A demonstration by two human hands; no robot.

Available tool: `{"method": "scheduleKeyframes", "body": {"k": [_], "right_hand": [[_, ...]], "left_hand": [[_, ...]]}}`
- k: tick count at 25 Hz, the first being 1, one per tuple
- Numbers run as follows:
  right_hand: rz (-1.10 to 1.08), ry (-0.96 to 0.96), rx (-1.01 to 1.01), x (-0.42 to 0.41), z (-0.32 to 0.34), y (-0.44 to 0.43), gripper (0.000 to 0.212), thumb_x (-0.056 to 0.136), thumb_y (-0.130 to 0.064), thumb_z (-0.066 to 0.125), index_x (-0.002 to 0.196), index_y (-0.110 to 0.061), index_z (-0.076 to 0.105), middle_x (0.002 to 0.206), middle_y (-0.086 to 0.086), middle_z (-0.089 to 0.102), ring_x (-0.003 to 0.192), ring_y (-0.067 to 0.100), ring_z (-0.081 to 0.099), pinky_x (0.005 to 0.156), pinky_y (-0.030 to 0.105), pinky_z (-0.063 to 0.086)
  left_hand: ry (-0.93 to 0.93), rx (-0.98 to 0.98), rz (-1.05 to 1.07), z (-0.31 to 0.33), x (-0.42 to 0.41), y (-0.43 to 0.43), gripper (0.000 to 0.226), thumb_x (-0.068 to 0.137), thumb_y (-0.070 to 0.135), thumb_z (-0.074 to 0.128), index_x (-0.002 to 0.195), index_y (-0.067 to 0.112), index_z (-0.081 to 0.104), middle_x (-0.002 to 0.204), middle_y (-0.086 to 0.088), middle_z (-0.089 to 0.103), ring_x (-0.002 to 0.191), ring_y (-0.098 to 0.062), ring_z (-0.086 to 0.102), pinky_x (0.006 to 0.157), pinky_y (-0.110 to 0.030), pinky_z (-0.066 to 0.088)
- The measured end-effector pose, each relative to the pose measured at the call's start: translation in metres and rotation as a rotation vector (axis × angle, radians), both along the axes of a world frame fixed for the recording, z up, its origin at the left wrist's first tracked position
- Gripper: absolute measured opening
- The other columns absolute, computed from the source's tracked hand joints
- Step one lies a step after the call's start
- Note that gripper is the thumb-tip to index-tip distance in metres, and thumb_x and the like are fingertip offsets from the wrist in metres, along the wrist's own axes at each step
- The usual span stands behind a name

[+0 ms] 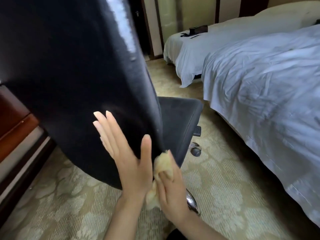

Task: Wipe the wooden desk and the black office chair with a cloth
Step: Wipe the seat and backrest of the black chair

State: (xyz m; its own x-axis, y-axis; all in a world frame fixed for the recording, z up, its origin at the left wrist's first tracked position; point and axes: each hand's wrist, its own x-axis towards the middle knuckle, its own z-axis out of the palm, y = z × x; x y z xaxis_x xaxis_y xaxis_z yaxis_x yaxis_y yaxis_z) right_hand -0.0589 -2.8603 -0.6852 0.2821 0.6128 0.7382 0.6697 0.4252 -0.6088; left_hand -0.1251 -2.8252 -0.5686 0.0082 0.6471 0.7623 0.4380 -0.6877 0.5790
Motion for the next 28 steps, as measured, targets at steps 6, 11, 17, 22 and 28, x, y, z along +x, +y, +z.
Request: {"method": "scheduleKeyframes", "body": {"k": [6,11,17,22,28], "right_hand": [[0.141,-0.011,-0.229,0.0,-0.067,-0.024,0.033,0.089,-0.012,0.056,0.122,-0.012,0.059,0.137,-0.006,0.047,0.124,0.014,0.047,0.107,0.014,0.029],[-0.007,0.233,-0.285,0.037,-0.018,0.017,0.026,0.099,-0.025,0.04,0.114,-0.016,0.058,0.107,-0.008,0.056,0.099,0.011,0.051,0.088,0.032,0.042],[-0.229,-0.088,-0.52,0.084,0.036,0.096,0.034,0.096,-0.012,0.043,0.13,-0.013,0.05,0.127,0.011,0.052,0.119,0.03,0.046,0.096,0.045,0.041],[-0.178,-0.407,-0.598,-0.011,0.022,0.088,0.03,0.072,-0.005,0.055,0.092,-0.028,0.056,0.089,-0.003,0.055,0.097,0.027,0.047,0.085,0.044,0.041],[0.123,-0.572,-0.52,-0.106,0.003,0.09,0.037,0.084,-0.02,0.051,0.119,-0.026,0.062,0.129,-0.005,0.051,0.13,0.023,0.031,0.11,0.037,0.014]], "left_hand": [[-0.189,-0.071,0.19,0.016,-0.002,-0.007,0.1,0.084,0.042,0.061,0.15,0.011,-0.007,0.159,-0.009,-0.012,0.146,-0.018,-0.012,0.114,-0.021,-0.008],[-0.372,-0.188,0.276,0.005,-0.054,0.028,0.088,0.085,0.035,0.065,0.151,0.026,0.007,0.159,0.002,0.01,0.146,-0.015,0.01,0.119,-0.043,0.015],[-0.406,-0.172,0.221,0.004,-0.099,0.055,0.072,0.084,0.044,0.057,0.147,0.037,0.022,0.145,0.022,0.038,0.13,0.007,0.037,0.107,-0.02,0.03],[-0.362,-0.165,0.199,0.005,-0.129,0.074,0.07,0.087,0.041,0.051,0.149,0.03,0.02,0.148,0.018,0.036,0.13,0.008,0.035,0.096,0.004,0.027],[-0.345,-0.185,0.198,0.005,-0.152,0.09,0.07,0.086,0.04,0.051,0.149,0.028,0.022,0.148,0.014,0.036,0.132,0.004,0.035,0.101,-0.002,0.028]]}}
